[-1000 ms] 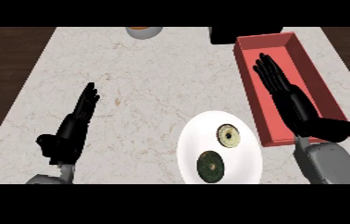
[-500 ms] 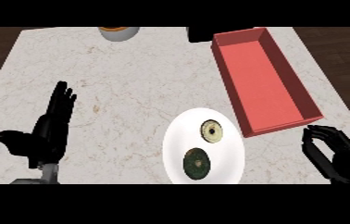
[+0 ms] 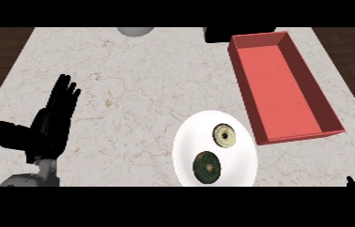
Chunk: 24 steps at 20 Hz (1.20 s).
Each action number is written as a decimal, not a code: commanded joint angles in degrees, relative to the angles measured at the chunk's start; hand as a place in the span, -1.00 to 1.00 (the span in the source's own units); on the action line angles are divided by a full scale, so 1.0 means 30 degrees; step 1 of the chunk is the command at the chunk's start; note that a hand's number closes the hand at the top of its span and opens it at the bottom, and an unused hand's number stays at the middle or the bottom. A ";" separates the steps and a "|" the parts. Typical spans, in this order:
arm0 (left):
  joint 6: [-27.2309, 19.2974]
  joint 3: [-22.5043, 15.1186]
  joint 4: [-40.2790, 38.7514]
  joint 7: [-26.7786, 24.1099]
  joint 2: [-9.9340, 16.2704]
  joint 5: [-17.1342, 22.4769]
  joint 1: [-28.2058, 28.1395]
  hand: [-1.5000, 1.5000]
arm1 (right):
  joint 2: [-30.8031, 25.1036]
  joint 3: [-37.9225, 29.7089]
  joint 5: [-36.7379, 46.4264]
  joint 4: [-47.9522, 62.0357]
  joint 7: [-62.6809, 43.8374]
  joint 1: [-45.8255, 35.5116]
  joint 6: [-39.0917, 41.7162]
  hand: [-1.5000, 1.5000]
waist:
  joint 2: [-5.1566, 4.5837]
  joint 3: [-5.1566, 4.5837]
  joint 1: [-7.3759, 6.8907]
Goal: Pick the squash from the plate and place it in the cardboard box
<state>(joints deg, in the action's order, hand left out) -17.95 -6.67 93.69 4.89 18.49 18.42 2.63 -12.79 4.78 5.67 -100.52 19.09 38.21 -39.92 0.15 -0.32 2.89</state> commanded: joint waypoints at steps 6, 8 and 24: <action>0.0237 -0.0335 0.0718 0.0951 0.0222 -0.0072 0.0697 0.00 | -0.3702 0.4402 0.4863 -0.6456 -0.7433 0.6379 0.2458 -1.00 | -0.0320 -0.0059 -0.1286; 0.0428 -0.0414 0.0868 0.1283 0.0261 0.0031 0.0761 0.00 | -0.3566 0.5554 0.6733 -0.7792 -1.0057 0.6301 0.2564 -1.00 | -0.0309 -0.0012 -0.1448; 0.0793 0.0355 -0.0367 0.0924 -0.0335 -0.0547 0.1430 0.00 | 0.0912 1.0907 1.6288 -0.9469 -2.4535 -0.2616 0.7457 -1.00 | -0.0108 0.0070 -0.1061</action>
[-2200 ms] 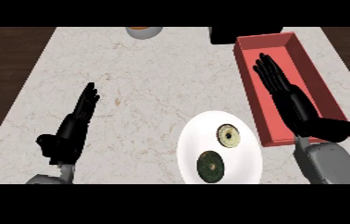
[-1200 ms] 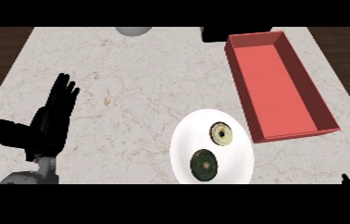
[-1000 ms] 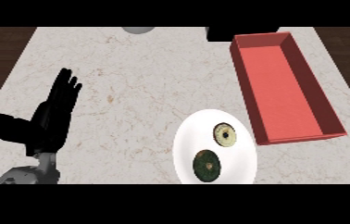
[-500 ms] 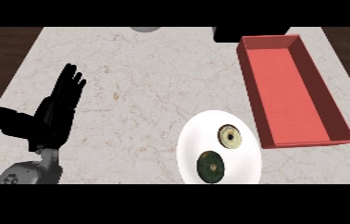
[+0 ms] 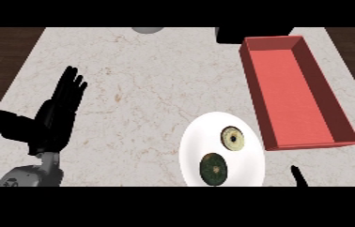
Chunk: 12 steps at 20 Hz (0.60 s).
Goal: Pick the squash from the plate and place it in the cardboard box
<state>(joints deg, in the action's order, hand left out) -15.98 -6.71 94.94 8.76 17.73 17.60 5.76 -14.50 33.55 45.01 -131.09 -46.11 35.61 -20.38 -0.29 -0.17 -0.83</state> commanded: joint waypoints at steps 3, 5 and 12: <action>-0.0142 0.0654 0.1176 0.1955 0.0379 -0.0179 0.0366 0.00 | 0.3008 0.1866 0.3037 0.1394 -0.3778 -0.3163 0.1300 -1.00 | 0.0105 0.0052 0.0197; 0.0282 0.0729 0.0351 0.0502 -0.0255 -0.0492 -0.0317 0.00 | 0.3478 0.1227 0.2644 0.2880 -0.3578 -0.4613 0.1581 -1.00 | 0.0093 0.0053 0.0216; 0.0174 0.0244 -0.0375 -0.0467 -0.1658 -0.1897 -0.0669 0.00 | 0.4411 0.0734 0.3174 0.3737 -0.4210 -0.5659 0.1496 -1.00 | 0.0100 0.0056 0.0291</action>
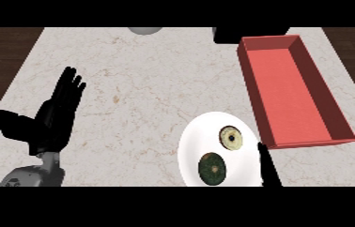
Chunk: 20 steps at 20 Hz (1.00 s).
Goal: Pick the squash from the plate and place it in the cardboard box
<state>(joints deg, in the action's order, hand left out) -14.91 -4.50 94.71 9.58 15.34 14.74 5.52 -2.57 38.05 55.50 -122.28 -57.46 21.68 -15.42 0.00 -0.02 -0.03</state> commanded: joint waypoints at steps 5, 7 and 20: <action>0.1625 0.0943 -0.1380 -0.0982 -0.0379 0.0038 -0.0053 0.00 | 0.0298 0.0607 0.0877 0.1407 -0.0328 0.0320 -0.1501 -1.00 | 0.0011 0.0005 0.0088; 0.0463 0.0013 -0.0020 -0.0432 -0.1076 -0.1103 -0.0737 0.00 | -0.0267 -0.1023 -0.0967 0.1556 0.0638 -0.0188 -0.1439 -1.00 | 0.0015 0.0012 0.0041; 0.1053 0.1811 0.1105 0.2389 -0.0552 -0.0982 0.0927 0.00 | 0.0843 0.0339 0.0659 0.4976 -0.1113 -0.1837 -0.2768 -1.00 | 0.0014 0.0011 0.0017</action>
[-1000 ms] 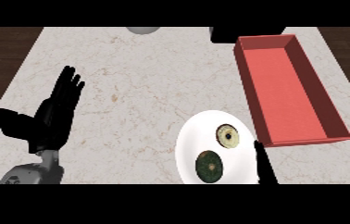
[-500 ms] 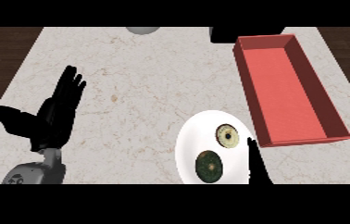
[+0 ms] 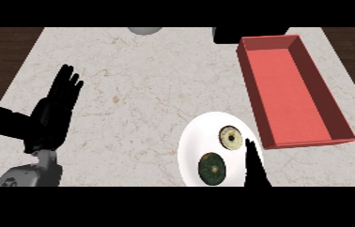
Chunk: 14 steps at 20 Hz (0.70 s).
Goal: Pick the squash from the plate and place it in the cardboard box
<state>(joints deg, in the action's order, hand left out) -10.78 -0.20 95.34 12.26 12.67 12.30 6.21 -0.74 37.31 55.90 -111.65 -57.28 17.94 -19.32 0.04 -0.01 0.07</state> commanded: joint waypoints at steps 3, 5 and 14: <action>0.0036 0.0035 -0.0398 0.0018 -0.0425 -0.0667 0.0410 0.00 | -0.0255 -0.1322 -0.1190 0.2562 0.1257 -0.0665 -0.1829 -1.00 | -0.0016 0.0008 0.0030; 0.0422 0.0074 -0.0132 -0.0441 -0.0733 -0.0607 -0.0424 0.00 | -0.1068 -0.0483 -0.1274 0.1194 0.1095 0.0682 -0.1457 -1.00 | 0.0003 0.0004 0.0024; 0.0942 0.0651 -0.0553 -0.0134 -0.0957 -0.0973 0.0152 0.00 | 0.0236 -0.1628 -0.2186 0.3789 0.1017 -0.2269 -0.1153 -1.00 | -0.0009 0.0003 -0.0016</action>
<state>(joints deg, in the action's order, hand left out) -8.99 1.23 93.94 11.65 10.13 9.73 6.72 -0.51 34.81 51.28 -102.72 -54.01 14.32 -22.97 0.02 0.01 0.07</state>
